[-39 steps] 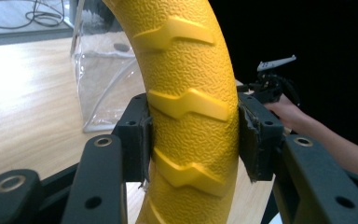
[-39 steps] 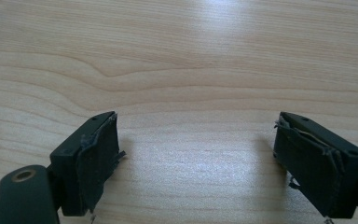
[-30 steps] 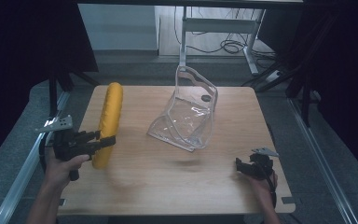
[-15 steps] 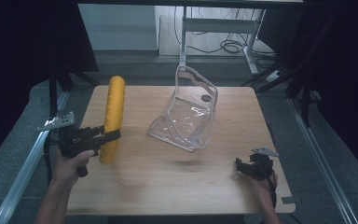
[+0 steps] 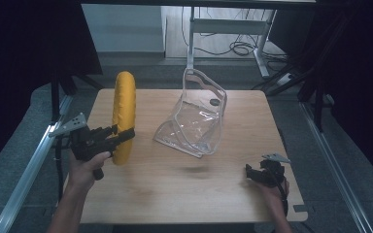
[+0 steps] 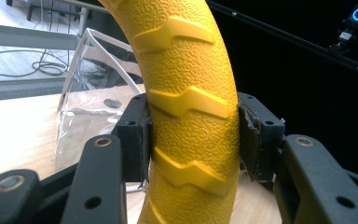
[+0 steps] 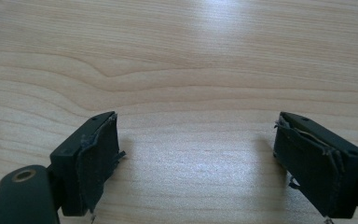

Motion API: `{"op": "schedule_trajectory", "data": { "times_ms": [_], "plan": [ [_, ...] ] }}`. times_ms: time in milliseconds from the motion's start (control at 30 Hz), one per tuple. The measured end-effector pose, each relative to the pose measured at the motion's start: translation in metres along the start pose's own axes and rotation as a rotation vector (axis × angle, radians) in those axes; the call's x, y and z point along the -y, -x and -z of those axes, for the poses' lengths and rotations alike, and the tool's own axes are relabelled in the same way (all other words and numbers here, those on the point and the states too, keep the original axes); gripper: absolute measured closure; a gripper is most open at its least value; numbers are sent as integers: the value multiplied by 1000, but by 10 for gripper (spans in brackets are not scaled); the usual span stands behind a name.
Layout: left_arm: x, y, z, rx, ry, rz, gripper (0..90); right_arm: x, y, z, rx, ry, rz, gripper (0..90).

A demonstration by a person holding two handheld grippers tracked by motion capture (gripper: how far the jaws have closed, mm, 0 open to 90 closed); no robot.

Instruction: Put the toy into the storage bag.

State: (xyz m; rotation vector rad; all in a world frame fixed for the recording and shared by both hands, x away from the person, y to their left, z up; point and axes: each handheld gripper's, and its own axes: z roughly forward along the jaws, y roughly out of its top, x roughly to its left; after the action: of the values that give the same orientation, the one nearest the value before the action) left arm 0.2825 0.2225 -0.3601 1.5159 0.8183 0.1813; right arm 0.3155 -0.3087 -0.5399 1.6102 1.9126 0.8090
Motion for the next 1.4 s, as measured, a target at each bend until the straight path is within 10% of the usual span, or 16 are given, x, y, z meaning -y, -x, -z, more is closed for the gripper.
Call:
{"op": "schedule_trajectory", "data": {
  "times_ms": [967,1400],
  "plan": [
    [-14,17,-52,-98,66,-84,515,0,0,0,-2,0,-5,142],
    [-18,29,-76,-71,95,-99,514,0,0,0,-2,1,-4,142]
  ]
}}
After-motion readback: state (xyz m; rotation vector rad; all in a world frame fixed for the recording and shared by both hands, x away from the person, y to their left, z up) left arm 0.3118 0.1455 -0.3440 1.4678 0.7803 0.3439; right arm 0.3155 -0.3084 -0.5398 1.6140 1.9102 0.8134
